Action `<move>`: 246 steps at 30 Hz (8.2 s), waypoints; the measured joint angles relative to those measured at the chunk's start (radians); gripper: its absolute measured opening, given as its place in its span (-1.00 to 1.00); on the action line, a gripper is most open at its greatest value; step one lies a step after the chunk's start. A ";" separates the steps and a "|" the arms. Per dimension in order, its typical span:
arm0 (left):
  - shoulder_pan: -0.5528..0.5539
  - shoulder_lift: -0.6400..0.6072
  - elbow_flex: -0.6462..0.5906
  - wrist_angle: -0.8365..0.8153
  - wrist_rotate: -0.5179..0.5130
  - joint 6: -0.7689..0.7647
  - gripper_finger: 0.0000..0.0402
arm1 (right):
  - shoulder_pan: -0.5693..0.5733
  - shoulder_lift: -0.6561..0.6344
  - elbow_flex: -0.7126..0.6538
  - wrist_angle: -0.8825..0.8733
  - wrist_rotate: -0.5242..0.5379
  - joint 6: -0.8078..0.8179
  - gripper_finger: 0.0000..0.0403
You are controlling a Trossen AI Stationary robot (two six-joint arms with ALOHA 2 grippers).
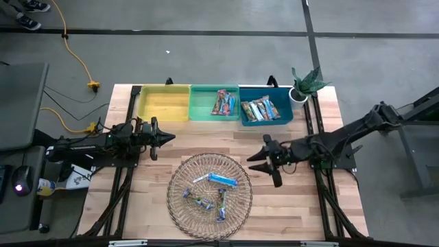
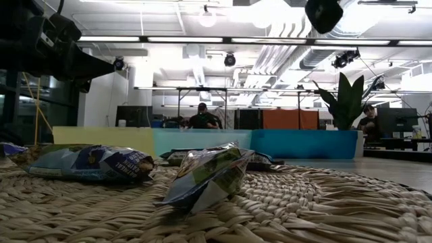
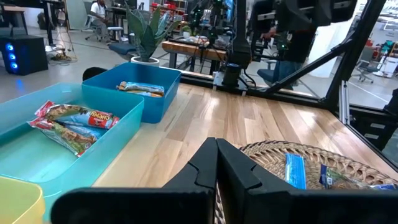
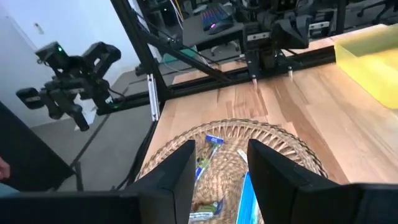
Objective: Pick and place Granola Bars by type
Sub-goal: Put the blue granola bar into the yellow bin
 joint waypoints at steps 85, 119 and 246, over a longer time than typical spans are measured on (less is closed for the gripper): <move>0.000 0.000 0.000 0.000 0.000 0.000 -1.00 | -0.087 0.926 0.794 -0.814 -0.133 0.044 0.30; 0.000 0.000 0.000 0.000 0.000 0.000 -1.00 | -0.047 0.936 0.686 -0.754 -0.129 0.246 0.21; 0.000 0.000 0.000 0.000 0.000 -0.026 -1.00 | -0.675 1.321 1.379 -0.077 -0.361 -0.068 -0.59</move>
